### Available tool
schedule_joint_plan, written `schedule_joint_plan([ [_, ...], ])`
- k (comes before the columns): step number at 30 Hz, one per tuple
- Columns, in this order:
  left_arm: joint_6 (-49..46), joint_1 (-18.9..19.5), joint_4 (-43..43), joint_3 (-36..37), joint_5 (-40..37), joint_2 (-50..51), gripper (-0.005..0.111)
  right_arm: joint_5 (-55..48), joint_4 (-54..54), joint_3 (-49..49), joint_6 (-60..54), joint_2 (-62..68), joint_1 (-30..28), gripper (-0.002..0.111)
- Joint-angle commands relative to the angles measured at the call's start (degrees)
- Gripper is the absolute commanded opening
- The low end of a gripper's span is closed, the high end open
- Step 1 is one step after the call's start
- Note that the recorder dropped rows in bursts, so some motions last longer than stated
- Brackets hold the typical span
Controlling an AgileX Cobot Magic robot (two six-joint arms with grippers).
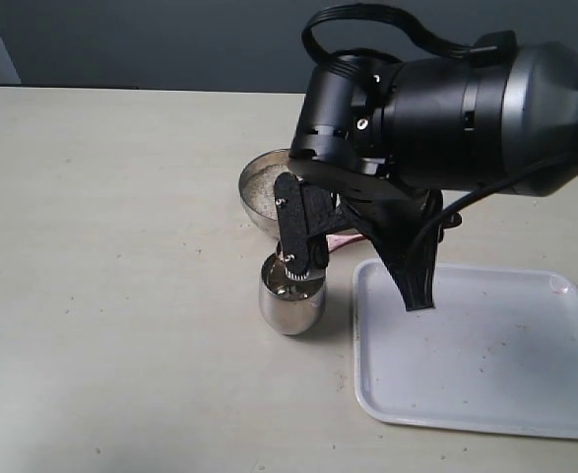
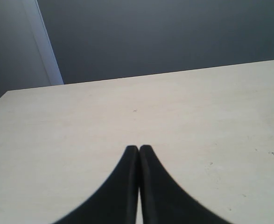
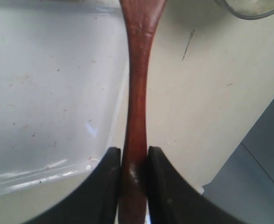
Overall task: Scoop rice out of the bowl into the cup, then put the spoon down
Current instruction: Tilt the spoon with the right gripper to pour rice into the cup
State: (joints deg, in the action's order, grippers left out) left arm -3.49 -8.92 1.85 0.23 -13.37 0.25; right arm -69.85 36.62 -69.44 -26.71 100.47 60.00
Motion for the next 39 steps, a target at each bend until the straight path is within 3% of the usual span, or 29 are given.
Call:
schedule_joint_plan([
  [1, 0.4, -0.3, 0.0, -0.2, 0.1, -0.3, 0.001, -0.1, 1.1, 0.1, 0.4, 0.1, 0.1, -0.001],
  [21, 0.4, -0.3, 0.0, -0.2, 0.1, -0.3, 0.001, -0.1, 5.4, 0.1, -0.1, 0.1, 0.1, -0.001],
  [32, 0.4, -0.3, 0.0, -0.2, 0.1, -0.3, 0.001, -0.1, 11.8, 5.7, 4.0, 0.1, 0.1, -0.001],
  [39, 0.4, -0.3, 0.0, -0.2, 0.1, -0.3, 0.001, -0.1, 12.8, 5.7, 4.2, 0.1, 3.1, -0.001],
])
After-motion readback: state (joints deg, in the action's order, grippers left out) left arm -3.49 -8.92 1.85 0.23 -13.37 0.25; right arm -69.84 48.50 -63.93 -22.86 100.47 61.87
